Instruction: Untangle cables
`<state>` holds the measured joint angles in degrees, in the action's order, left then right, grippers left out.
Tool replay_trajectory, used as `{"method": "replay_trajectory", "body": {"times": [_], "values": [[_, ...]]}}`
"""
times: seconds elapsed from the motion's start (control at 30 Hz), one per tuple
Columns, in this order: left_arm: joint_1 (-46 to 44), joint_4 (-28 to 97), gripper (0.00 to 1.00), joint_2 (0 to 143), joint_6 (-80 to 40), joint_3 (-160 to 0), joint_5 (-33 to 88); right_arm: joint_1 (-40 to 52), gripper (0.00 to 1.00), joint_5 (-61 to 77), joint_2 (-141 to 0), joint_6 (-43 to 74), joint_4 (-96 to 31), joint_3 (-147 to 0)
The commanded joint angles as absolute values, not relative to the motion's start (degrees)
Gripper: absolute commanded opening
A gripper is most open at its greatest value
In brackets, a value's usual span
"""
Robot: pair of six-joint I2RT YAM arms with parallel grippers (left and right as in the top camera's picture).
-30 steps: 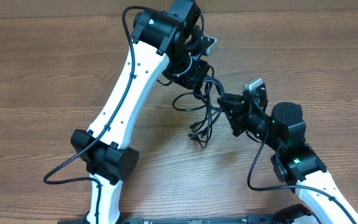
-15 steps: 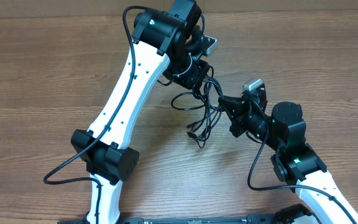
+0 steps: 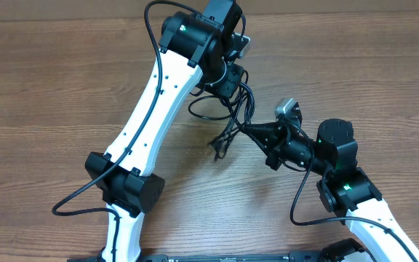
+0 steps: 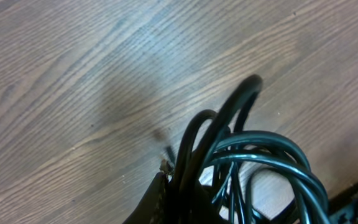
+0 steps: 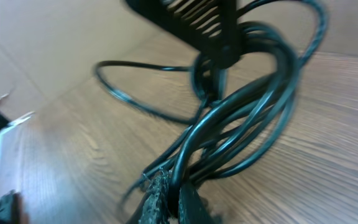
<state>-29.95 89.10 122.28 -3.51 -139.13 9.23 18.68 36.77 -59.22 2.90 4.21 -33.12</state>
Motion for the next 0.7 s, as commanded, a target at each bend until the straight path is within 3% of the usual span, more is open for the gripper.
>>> {"method": "replay_trajectory", "body": {"times": [0.0,0.5,0.6,0.63,0.67], "values": [[-28.75,87.55,0.06,121.71,-5.41,-139.98,4.36,18.94,0.04,44.07,-58.85,2.57,4.21,-34.26],[-23.75,87.42,0.04,121.82,-8.84,-139.96,3.92,18.94,0.04,46.33,-58.85,2.52,0.40,-34.26],[-22.22,88.01,0.04,121.82,-8.82,-139.98,6.15,18.94,0.42,45.69,-58.85,2.52,-0.56,-34.26],[-21.74,88.29,0.04,121.82,-8.60,-139.98,7.27,18.94,0.62,45.19,-58.85,2.55,-0.56,-34.26],[-21.52,88.60,0.04,121.82,-7.97,-139.98,8.08,18.94,0.71,44.58,-58.85,2.55,-0.54,-34.26]]}}
